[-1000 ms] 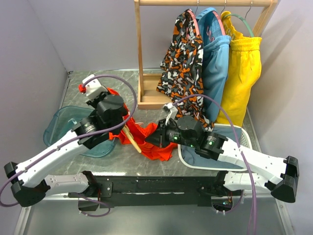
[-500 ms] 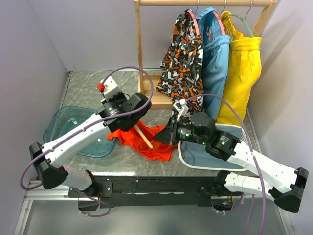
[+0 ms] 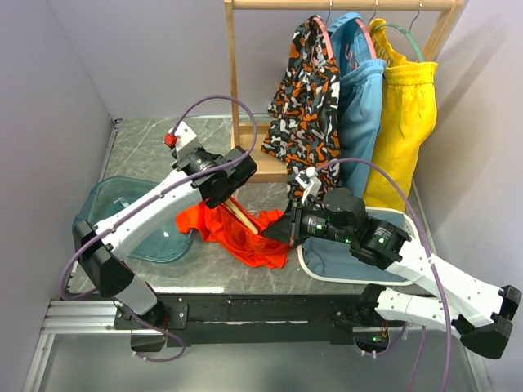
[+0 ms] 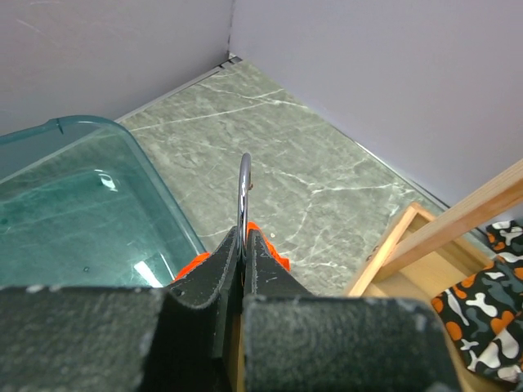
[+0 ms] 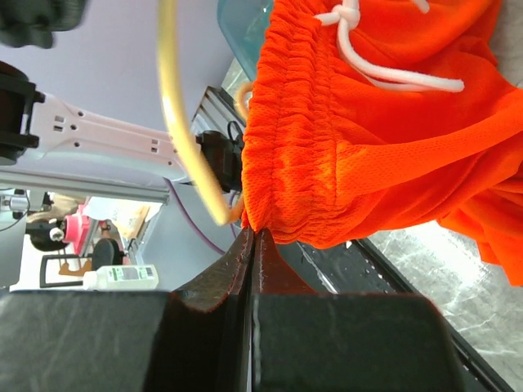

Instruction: Place the shorts on the hanger

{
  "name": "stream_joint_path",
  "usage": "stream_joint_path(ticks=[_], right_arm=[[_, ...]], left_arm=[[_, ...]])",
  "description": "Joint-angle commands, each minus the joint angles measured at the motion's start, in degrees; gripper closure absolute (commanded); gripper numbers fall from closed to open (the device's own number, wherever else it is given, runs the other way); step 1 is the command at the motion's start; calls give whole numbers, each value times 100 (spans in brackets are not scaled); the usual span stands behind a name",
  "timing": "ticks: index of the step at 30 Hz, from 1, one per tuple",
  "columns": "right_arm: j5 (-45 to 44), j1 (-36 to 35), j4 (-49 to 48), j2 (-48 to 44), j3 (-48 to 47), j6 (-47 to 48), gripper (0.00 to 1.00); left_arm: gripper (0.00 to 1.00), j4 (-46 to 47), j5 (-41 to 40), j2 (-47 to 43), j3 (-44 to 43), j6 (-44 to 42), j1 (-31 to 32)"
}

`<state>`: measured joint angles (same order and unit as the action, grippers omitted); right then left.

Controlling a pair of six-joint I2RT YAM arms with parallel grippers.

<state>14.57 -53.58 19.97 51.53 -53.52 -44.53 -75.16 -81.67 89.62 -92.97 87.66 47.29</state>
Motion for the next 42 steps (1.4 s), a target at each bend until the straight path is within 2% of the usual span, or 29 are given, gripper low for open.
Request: stream_joint_path(ticks=[1, 9, 16, 22, 29, 32, 35, 36, 37, 39, 42], right_arm=[[266, -3, 305, -310, -563, -47, 100], [547, -3, 464, -153, -1108, -284, 100], [618, -21, 43, 208, -1749, -863, 100], [-32, -56, -63, 665, -2048, -882, 100], [-752, -56, 209, 1403, -2566, -610, 100], [-1175, -47, 367, 1535, -2760, -425, 100], [-1448, -38, 447, 1553, -2813, -284, 100], [-1448, -38, 455, 1553, -2831, -206, 100], [-1596, -21, 499, 1553, -2840, -187, 100], [-1659, -29, 500, 1571, -2866, -109, 100], [-1799, -21, 552, 1641, -2962, -3, 100]], left_arm=[[99, -342, -1589, -15, -143, 278, -255], [99, -342, -1589, 178, -301, 173, -290], [99, -333, -1580, 319, -546, -73, -281], [99, -333, -1519, 486, -1109, -706, -36], [99, -307, -967, 653, -1531, -1531, 158], [99, 87, -641, 644, -1567, -2260, 149], [99, 1113, -159, 355, -1244, -3409, 149], [99, 1578, 70, 32, -1059, -4449, 149], [99, 2923, 351, -180, -813, -5059, 140], [99, 4196, 1209, -811, -22, -6341, 132], [99, 3949, 2065, -938, -238, -6183, 123]])
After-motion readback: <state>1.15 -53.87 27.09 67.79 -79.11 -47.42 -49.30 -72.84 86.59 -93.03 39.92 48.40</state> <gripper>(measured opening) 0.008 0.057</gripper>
